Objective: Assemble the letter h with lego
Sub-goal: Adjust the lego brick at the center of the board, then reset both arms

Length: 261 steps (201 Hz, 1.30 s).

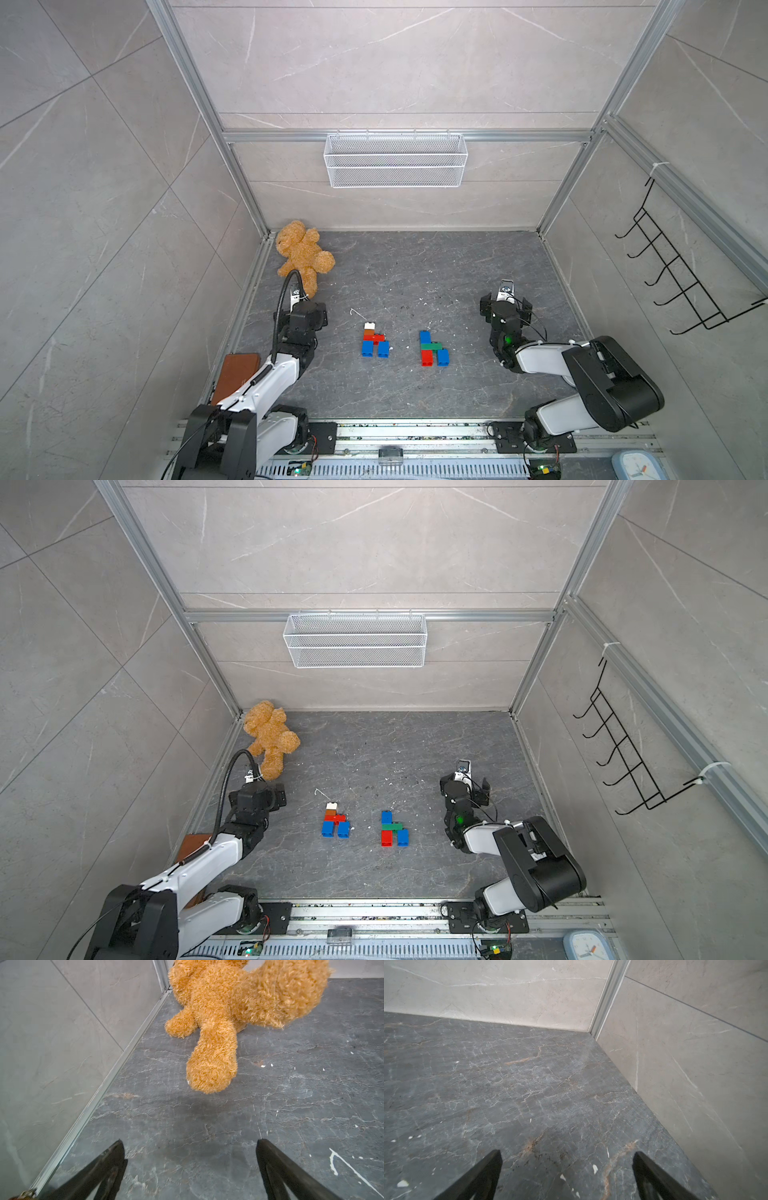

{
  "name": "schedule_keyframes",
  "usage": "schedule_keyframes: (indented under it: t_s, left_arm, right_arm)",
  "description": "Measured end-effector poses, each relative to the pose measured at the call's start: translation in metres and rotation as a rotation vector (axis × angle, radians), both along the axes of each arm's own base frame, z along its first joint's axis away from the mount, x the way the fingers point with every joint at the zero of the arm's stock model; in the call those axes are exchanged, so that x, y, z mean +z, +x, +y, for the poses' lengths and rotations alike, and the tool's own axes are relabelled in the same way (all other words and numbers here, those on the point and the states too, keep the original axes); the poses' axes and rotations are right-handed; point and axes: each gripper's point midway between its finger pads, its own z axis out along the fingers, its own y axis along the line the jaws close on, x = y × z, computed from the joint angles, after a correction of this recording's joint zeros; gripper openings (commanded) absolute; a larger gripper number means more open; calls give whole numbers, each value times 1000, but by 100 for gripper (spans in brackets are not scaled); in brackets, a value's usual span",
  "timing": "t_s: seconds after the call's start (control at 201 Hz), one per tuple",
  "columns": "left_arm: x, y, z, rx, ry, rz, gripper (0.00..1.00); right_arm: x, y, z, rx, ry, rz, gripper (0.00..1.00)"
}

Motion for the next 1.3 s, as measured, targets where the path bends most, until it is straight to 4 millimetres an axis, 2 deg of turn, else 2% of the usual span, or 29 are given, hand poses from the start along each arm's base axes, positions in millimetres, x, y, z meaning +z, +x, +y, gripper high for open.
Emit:
schedule_keyframes:
  t_s: [0.264, 0.399, 0.499, 0.578, 0.908, 1.301]
  left_arm:
    - [-28, 21, 2, -59, 3, -9, 100]
    - [-25, 30, 21, -27, -31, -60, 100]
    - [-39, 34, 30, -15, -48, -39, 100]
    - [-48, 35, 30, -30, -71, -21, 100]
    - [-32, 43, 26, -43, -71, -98, 100]
    - [-31, 44, 17, -52, -57, -113, 100]
  right_arm:
    - [-3, 12, -27, 39, 135, -25, 100]
    - [-9, 14, -19, 96, 168, -23, 100]
    - [-7, 16, -14, 121, 182, -35, 100]
    - [-7, 17, -12, 134, 189, -39, 100]
    - [-4, 18, -10, 148, 194, -51, 100]
    - [-4, 18, -10, 148, 194, -51, 100]
